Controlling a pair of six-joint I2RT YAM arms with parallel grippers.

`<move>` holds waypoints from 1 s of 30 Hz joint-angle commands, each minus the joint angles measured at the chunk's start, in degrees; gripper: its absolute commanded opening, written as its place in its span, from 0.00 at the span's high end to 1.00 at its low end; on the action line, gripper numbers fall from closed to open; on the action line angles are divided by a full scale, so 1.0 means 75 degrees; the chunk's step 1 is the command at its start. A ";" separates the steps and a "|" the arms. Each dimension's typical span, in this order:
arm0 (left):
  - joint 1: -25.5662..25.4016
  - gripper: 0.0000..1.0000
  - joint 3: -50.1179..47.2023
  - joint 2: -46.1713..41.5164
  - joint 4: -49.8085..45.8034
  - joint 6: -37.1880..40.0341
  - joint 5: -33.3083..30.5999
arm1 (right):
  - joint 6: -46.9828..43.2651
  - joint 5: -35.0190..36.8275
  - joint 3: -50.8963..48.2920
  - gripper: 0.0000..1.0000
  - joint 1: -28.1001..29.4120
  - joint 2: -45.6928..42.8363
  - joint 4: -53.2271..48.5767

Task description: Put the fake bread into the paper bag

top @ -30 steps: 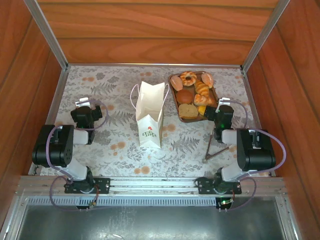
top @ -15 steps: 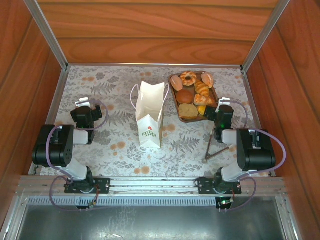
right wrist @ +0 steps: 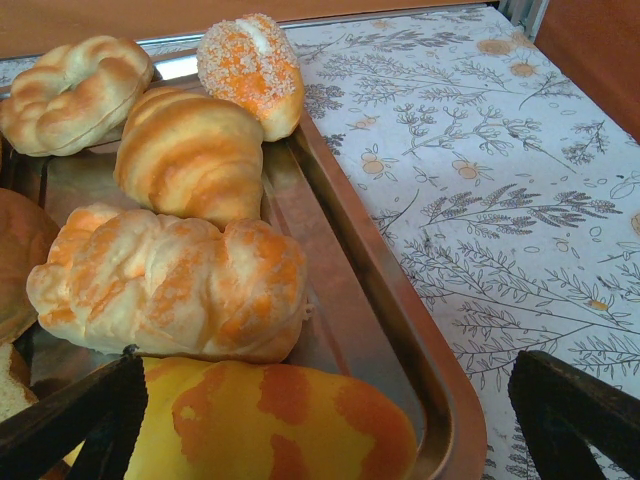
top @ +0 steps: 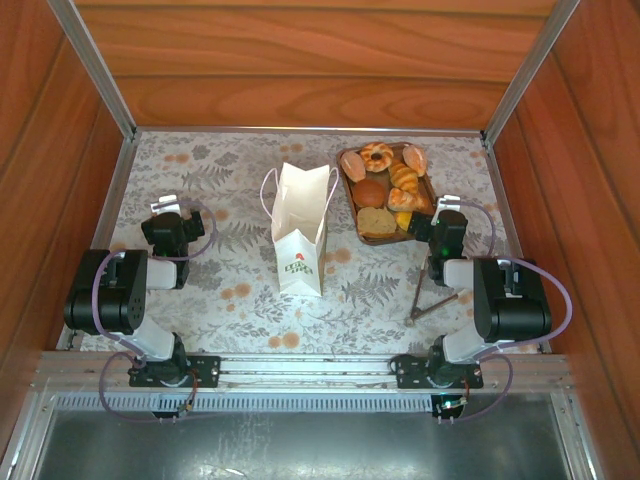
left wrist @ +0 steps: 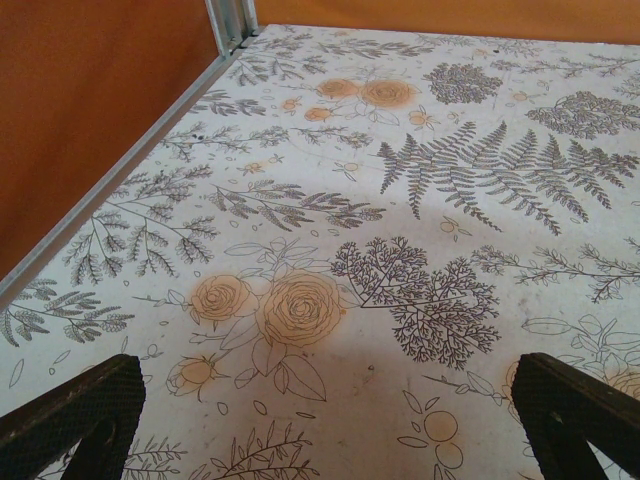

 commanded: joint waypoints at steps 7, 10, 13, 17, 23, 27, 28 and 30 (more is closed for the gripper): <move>-0.0057 0.00 0.0195 -0.0448 -0.0141 0.0313 0.0008 | 0.0070 0.0237 -0.0350 0.00 0.0041 -0.0616 0.0477; -0.0343 0.00 0.0172 -0.1363 -0.0766 0.0510 -0.0442 | 0.0197 0.0370 -0.0272 0.00 0.0041 -0.1419 -0.0456; -0.0428 0.00 0.0169 -0.2440 -0.1574 -0.0009 -0.0662 | 0.0466 0.0477 -0.0182 0.00 0.0043 -0.2177 -0.1409; -0.0414 0.00 0.0767 -0.3649 -0.3346 -0.1214 -0.0120 | 0.1107 0.0513 0.0225 0.00 0.0043 -0.3189 -0.3327; -0.0448 0.00 0.1621 -0.4993 -0.5863 -0.3342 0.1123 | 0.2096 -0.0304 0.0979 0.00 0.0040 -0.4664 -0.6187; -0.0593 0.00 0.2671 -0.5425 -0.8310 -0.4081 0.1703 | 0.2356 -0.0975 0.1281 0.00 0.0040 -0.5372 -0.7241; -0.0721 0.00 0.2932 -0.5471 -0.8838 -0.4078 0.1740 | 0.2394 -0.1071 0.1378 0.00 0.0036 -0.5471 -0.7488; -0.1031 0.00 0.3478 -0.5602 -0.9910 -0.4036 0.1714 | 0.2498 -0.1217 0.1586 0.00 0.0044 -0.5617 -0.7992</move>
